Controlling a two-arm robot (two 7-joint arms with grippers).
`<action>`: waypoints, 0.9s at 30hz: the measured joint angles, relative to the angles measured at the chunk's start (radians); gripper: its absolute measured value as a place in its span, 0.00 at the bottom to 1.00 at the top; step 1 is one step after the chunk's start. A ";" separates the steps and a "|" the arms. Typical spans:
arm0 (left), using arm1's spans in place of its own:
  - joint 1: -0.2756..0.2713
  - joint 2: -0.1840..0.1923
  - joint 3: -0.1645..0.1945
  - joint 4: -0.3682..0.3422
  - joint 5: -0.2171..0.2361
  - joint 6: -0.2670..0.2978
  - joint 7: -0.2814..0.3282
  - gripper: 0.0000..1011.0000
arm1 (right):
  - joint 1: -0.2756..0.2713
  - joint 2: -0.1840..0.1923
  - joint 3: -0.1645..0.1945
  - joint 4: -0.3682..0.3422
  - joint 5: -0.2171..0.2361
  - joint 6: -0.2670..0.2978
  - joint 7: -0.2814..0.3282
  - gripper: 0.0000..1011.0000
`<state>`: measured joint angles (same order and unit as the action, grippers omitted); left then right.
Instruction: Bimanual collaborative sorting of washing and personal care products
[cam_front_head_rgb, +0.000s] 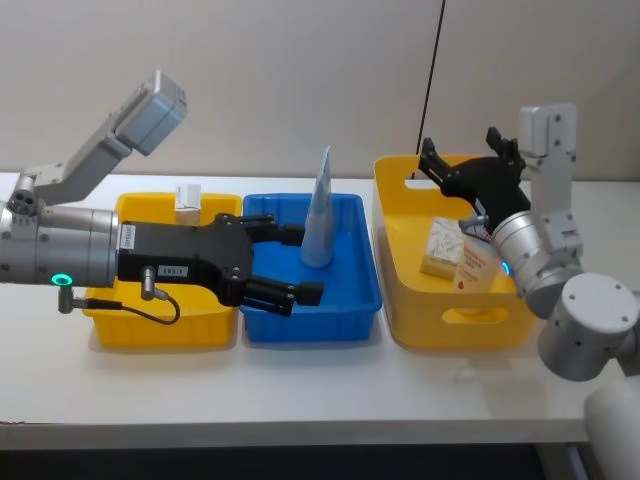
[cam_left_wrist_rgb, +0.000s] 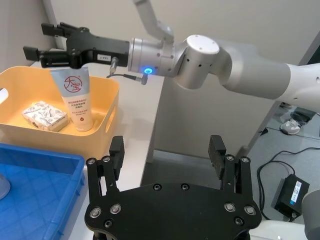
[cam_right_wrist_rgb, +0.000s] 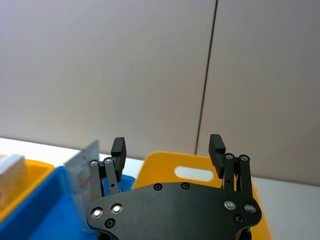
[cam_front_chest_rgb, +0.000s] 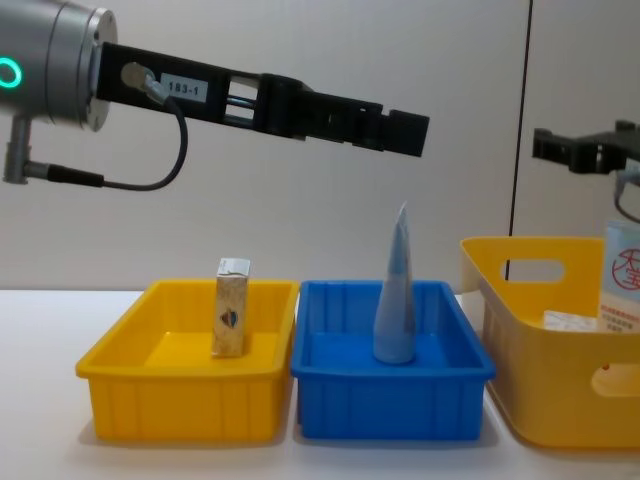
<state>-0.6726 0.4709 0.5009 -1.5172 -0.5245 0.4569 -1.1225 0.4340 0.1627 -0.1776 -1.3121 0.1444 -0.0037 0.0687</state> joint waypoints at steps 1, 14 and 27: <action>0.000 0.000 0.000 0.000 0.000 0.000 0.000 0.99 | -0.003 0.001 0.001 -0.010 0.005 0.002 0.007 0.99; 0.000 0.000 0.000 0.000 0.000 0.000 0.000 0.99 | -0.097 0.055 0.015 -0.195 0.098 0.063 0.146 0.99; 0.000 0.000 0.000 0.000 0.000 0.000 0.000 0.99 | -0.270 0.166 0.021 -0.424 0.178 0.150 0.278 0.99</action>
<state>-0.6726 0.4708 0.5009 -1.5172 -0.5245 0.4569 -1.1224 0.1644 0.3283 -0.1561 -1.7362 0.3223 0.1459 0.3466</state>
